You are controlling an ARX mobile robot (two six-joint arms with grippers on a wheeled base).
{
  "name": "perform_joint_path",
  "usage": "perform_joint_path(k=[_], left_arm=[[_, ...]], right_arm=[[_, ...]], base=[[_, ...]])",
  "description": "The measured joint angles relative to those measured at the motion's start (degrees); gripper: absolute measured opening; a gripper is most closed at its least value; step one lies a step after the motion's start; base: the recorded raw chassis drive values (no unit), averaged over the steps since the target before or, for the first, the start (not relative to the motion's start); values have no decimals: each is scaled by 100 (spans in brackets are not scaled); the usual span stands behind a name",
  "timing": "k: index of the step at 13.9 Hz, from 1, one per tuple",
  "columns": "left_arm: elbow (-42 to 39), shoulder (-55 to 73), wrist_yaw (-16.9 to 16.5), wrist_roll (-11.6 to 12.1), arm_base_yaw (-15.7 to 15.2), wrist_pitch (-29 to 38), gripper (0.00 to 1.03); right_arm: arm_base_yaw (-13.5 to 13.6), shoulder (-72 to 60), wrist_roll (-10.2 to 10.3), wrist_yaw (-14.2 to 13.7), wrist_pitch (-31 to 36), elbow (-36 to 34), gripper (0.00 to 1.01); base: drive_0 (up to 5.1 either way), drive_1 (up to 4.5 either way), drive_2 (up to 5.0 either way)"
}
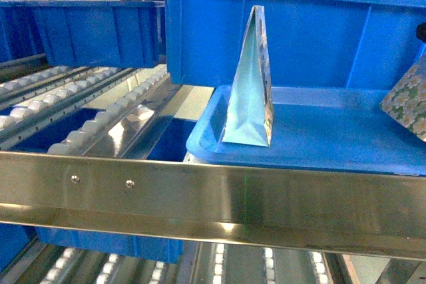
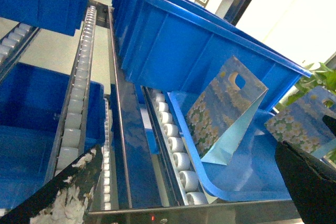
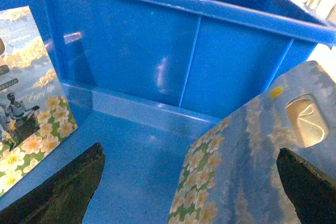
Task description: Move flower gift bag to table near conveyor
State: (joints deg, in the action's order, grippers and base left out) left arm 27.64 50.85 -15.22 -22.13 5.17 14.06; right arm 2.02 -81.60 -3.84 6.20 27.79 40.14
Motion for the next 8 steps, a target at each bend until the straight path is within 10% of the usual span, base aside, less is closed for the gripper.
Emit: perform_joint_path(k=[8], left_arm=[[0,0,-2,-2,0,-2,98]], right_arm=[[505,765,-39,330,-723,157,98]], base=[[0,0,0]])
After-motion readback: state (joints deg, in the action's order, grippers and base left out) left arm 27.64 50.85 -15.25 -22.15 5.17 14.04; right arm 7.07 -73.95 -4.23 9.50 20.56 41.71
